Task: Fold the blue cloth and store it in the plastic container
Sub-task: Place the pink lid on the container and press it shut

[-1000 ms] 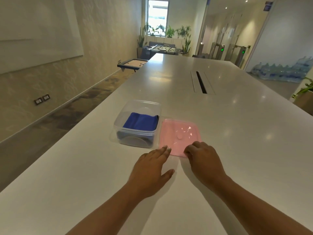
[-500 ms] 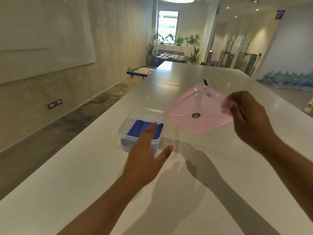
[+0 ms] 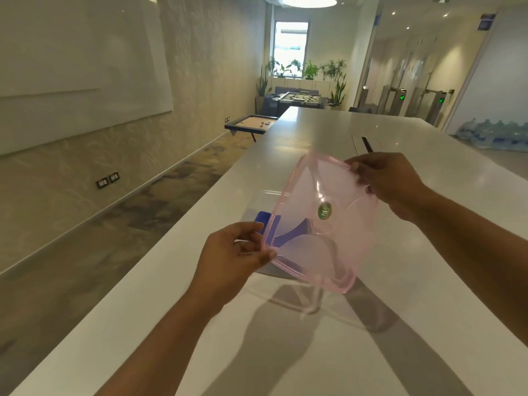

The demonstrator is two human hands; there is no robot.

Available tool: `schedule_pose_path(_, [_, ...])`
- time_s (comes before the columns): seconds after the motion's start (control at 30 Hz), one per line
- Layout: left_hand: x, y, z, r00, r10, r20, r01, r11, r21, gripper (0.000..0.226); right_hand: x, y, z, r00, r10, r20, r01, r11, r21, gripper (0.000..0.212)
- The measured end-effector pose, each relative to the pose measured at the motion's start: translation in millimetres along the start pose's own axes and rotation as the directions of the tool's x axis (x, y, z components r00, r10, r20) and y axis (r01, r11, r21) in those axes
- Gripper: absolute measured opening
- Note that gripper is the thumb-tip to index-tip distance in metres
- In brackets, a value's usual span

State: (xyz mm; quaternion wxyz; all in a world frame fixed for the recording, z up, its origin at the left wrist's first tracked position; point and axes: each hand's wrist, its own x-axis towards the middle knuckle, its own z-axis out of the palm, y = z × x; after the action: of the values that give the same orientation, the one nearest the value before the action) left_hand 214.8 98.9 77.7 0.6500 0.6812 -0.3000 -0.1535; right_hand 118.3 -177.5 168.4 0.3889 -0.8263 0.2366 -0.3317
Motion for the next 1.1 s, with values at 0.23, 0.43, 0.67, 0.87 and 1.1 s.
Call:
schedule_pose_path(0.23, [10.1, -19.8, -27.8, 0.998, 0.066, -0.011, -0.065, 0.991, 0.115, 0.043, 35.4, 17.6, 64.0, 0.981, 0.137, 0.138, -0.141, 0.990, 0.018, 0.020])
schedule_pose_path(0.43, [30.8, -37.3, -39.3, 0.985, 0.121, -0.122, -0.075, 0.942, 0.326, 0.044, 61.6, 31.4, 110.0, 0.978, 0.157, 0.139, -0.160, 0.987, 0.011, 0.021])
schedule_pose_path(0.67, [45.2, -56.9, -40.2, 0.985, 0.058, -0.162, 0.000, 0.940, 0.340, 0.043, 83.6, 50.6, 138.4, 0.974, 0.145, 0.174, -0.120, 0.982, -0.144, 0.024])
schedule_pose_path(0.87, [46.8, -63.6, -36.1, 0.983, 0.052, -0.175, 0.010, 0.942, 0.336, 0.041, 86.9, 60.3, 150.3, 0.976, 0.117, 0.186, -0.083, 0.980, -0.179, 0.024])
schedule_pose_path(1.1, [44.4, -67.3, -33.5, 0.980, 0.053, -0.192, 0.009, 0.952, 0.306, 0.042, 86.6, 62.2, 154.2, 0.975, 0.125, 0.182, -0.096, 0.983, -0.159, 0.026])
